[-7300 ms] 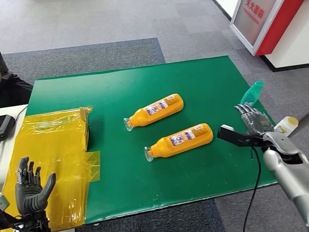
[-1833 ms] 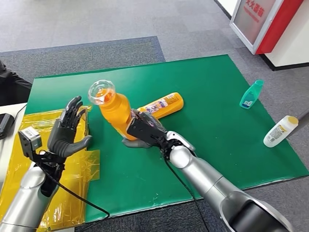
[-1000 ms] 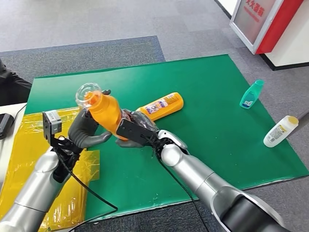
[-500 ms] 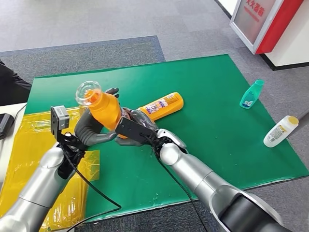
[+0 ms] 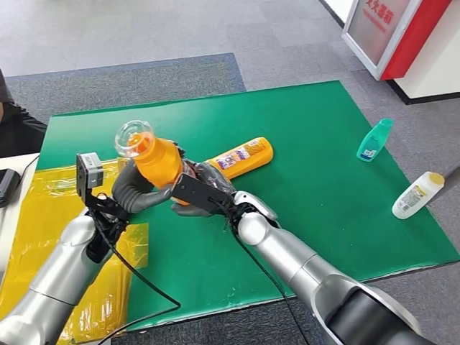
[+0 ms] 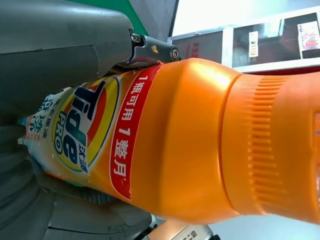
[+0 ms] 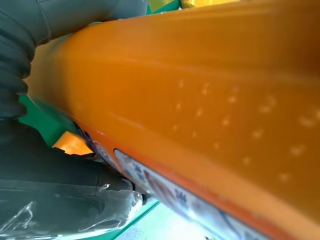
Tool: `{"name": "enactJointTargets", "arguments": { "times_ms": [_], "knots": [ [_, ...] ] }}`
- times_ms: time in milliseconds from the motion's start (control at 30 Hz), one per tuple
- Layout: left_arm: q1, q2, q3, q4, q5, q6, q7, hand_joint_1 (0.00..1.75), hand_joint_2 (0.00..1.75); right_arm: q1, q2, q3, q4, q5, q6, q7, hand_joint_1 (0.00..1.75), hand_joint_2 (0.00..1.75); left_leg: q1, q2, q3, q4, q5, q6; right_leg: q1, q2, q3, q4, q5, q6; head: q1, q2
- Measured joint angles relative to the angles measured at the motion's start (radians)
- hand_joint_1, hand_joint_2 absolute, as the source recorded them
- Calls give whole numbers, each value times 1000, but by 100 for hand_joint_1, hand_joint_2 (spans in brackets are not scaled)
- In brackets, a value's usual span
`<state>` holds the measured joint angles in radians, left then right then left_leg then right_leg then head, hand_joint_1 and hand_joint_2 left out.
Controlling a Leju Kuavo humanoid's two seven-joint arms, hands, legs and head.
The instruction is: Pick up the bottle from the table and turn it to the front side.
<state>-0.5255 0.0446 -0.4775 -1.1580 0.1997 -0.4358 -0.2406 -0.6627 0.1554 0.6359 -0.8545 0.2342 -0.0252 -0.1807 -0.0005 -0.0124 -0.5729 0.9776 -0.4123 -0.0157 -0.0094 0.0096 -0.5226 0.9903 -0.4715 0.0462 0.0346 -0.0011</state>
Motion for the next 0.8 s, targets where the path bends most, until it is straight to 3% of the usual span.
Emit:
{"name": "enactJointTargets", "arguments": {
  "times_ms": [400, 533, 700, 800],
  "knots": [
    [-6, -2, -1, 8, 10, 11, 0, 175, 175, 0, 1, 0, 0, -2, 2, -3, 169, 175, 0, 0, 0, 0, 0, 0, 0, 0, 0, 0, 0, 0, 0, 0],
    [-8, -1, -4, 8, 11, 14, -1, 175, 175, 0, 1, 0, 0, -3, 7, -4, 0, 175, 0, 0, 0, 0, 0, 0, 0, 0, 0, 0, 0, 0, 0, 0],
    [-9, 1, -14, 12, 11, 20, -2, 175, 175, -1, 1, 1, 0, -6, 10, 3, 0, 175, 0, 0, 0, 0, 0, 0, 0, 0, 0, 0, 0, 0, 0, 0],
    [-9, 2, -16, 13, 11, 21, -2, 175, 175, -1, 1, 1, 0, -6, 9, 6, 0, 44, 0, 0, 0, 0, 0, 0, 0, 0, 0, 0, 0, 0, 0, 0]
  ]
}}
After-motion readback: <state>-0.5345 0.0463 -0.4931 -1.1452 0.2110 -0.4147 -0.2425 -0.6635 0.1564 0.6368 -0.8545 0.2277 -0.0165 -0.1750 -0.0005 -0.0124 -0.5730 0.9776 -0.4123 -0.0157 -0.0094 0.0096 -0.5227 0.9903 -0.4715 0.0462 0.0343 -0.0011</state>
